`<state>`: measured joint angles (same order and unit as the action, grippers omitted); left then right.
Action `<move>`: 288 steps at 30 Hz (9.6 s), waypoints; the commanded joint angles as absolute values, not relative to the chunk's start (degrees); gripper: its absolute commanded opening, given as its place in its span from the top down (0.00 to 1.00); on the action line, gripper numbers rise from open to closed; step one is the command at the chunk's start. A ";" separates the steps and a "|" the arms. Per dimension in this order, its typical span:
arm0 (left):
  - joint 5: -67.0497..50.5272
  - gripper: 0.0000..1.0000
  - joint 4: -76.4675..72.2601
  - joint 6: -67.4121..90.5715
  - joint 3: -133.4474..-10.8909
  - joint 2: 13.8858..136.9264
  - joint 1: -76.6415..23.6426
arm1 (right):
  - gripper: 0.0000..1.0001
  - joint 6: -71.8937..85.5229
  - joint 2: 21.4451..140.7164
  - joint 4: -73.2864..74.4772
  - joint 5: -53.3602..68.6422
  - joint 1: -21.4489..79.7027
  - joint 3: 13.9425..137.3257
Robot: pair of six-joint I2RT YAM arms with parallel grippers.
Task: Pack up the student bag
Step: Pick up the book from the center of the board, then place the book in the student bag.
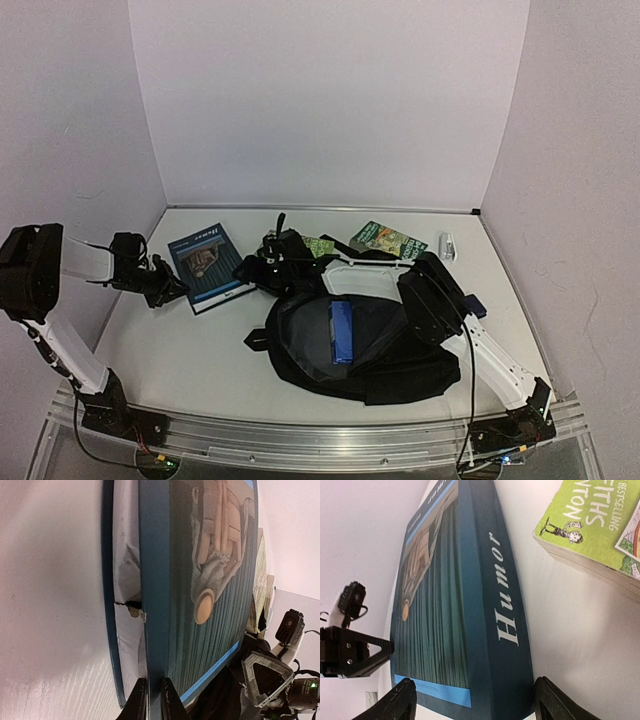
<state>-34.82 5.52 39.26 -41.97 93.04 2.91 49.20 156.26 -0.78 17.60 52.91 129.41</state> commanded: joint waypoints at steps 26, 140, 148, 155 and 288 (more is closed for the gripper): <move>-34.51 1.00 -4.08 61.23 -30.72 69.07 2.57 | 0.07 79.59 138.58 -30.76 15.76 56.59 101.69; -59.38 0.00 25.96 22.95 -56.93 66.44 -9.22 | 0.85 45.51 90.51 -27.15 59.47 42.81 60.76; -68.95 0.01 24.98 23.65 -53.93 63.93 -9.38 | 0.86 46.80 90.78 -30.68 61.70 42.83 61.87; -74.25 0.11 22.93 24.73 -53.33 62.57 -10.22 | 0.86 51.09 92.14 -36.80 63.15 42.81 61.50; -32.71 0.85 -11.16 65.77 -61.37 104.96 -47.16 | 1.00 42.05 70.84 -2.33 28.66 39.51 56.07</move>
